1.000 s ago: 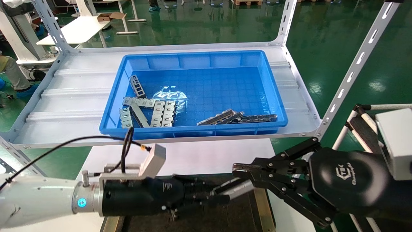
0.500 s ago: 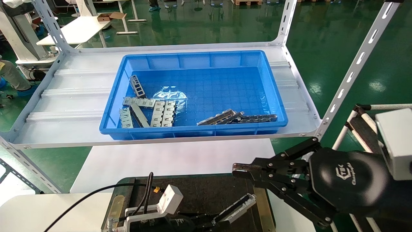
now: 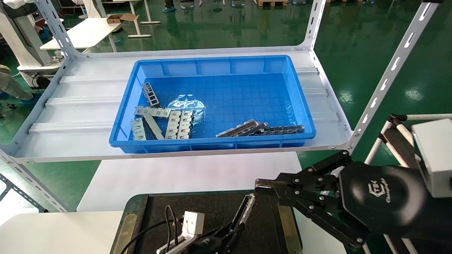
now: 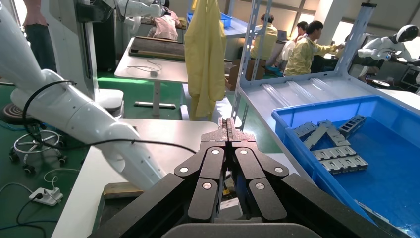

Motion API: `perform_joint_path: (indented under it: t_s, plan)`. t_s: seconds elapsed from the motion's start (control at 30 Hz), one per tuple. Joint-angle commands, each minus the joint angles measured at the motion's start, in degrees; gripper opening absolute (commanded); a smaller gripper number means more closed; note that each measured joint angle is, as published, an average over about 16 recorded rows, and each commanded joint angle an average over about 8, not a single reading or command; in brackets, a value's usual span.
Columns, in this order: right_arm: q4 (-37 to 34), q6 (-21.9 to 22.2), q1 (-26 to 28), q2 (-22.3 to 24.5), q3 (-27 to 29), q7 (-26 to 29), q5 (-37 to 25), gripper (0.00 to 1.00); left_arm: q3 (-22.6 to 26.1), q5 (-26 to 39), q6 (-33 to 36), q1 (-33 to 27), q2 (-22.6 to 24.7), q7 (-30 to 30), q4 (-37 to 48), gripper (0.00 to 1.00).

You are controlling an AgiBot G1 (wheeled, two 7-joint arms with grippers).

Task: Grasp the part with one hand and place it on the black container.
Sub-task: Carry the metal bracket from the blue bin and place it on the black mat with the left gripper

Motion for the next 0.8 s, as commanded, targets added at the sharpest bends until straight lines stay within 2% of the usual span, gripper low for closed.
perform_joint_path:
  t_s: [0.03, 0.43, 0.8]
  plan:
    - [0.00, 0.00, 0.00, 0.00, 0.00, 0.00, 0.00, 0.00, 0.66, 0.71, -4.63, 1.15, 1.64, -1.87, -0.59, 0.00]
    - [0.00, 0.01, 0.01, 0.01, -0.03, -0.01, 0.02, 0.00, 6.42, -0.05, -19.11, 1.03, 8.33, -7.27, 2.53, 0.00]
    - [0.00, 0.02, 0.01, 0.02, -0.05, -0.02, 0.03, 0.00, 14.62, -7.14, -28.96, -1.35, 9.79, -9.56, 3.28, 0.00]
